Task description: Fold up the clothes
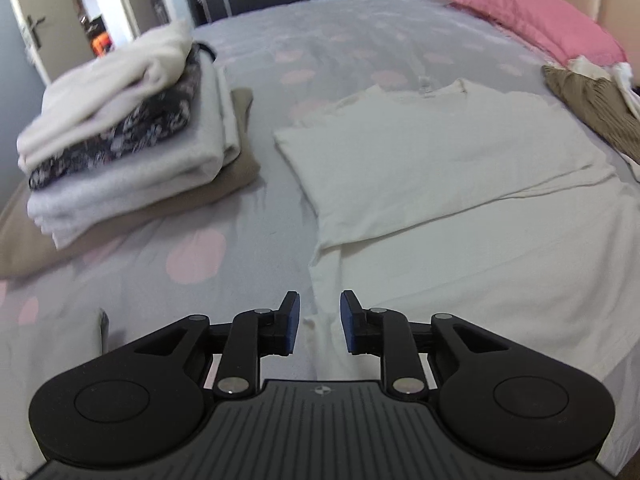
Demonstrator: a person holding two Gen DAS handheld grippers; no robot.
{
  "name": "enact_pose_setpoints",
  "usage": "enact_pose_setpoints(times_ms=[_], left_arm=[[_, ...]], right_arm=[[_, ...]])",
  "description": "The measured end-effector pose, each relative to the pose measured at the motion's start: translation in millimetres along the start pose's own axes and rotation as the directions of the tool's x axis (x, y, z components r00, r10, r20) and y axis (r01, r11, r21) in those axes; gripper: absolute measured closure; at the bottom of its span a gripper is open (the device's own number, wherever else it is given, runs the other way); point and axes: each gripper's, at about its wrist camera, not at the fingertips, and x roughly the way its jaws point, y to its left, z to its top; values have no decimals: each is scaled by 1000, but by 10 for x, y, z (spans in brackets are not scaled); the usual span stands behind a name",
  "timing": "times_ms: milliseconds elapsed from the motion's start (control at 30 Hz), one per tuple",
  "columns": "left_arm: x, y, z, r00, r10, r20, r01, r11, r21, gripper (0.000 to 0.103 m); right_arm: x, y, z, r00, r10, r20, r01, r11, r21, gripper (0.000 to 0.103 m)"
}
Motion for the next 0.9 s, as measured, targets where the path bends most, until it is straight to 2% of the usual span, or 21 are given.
enact_pose_setpoints(times_ms=[100,233,367,500,600,700,800,900], left_arm=[[-130,-158,-92,998,-45,37,42,996,82,77],[-158,-433,-315,994,-106,24,98,970,221,76],[-137,-735,-596,991,-131,-15,127,920,371,71],[-173,-951,-859,992,-124,-32,124,861,493,62],[-178,-1079,-1076,998,-66,-24,67,800,596,59],[-114,-1169,-1289,1000,23,-4,-14,723,691,59],[3,-1211,-1467,992,121,27,-98,630,771,59],[114,-1218,-1604,972,222,76,-184,520,834,59]], right_arm=[[-101,131,-119,999,20,31,-17,997,-74,65],[-150,379,-370,999,27,45,-17,975,-222,65],[-173,647,-659,998,61,23,-49,935,-351,64],[-228,927,-960,997,83,0,-72,866,-495,55],[-269,1084,-1173,996,84,-14,-76,804,-590,48],[-270,1187,-1399,999,36,-4,-28,724,-689,47],[-222,1205,-1592,999,-43,13,38,650,-759,47],[-154,1186,-1782,990,-133,43,111,564,-818,45]])
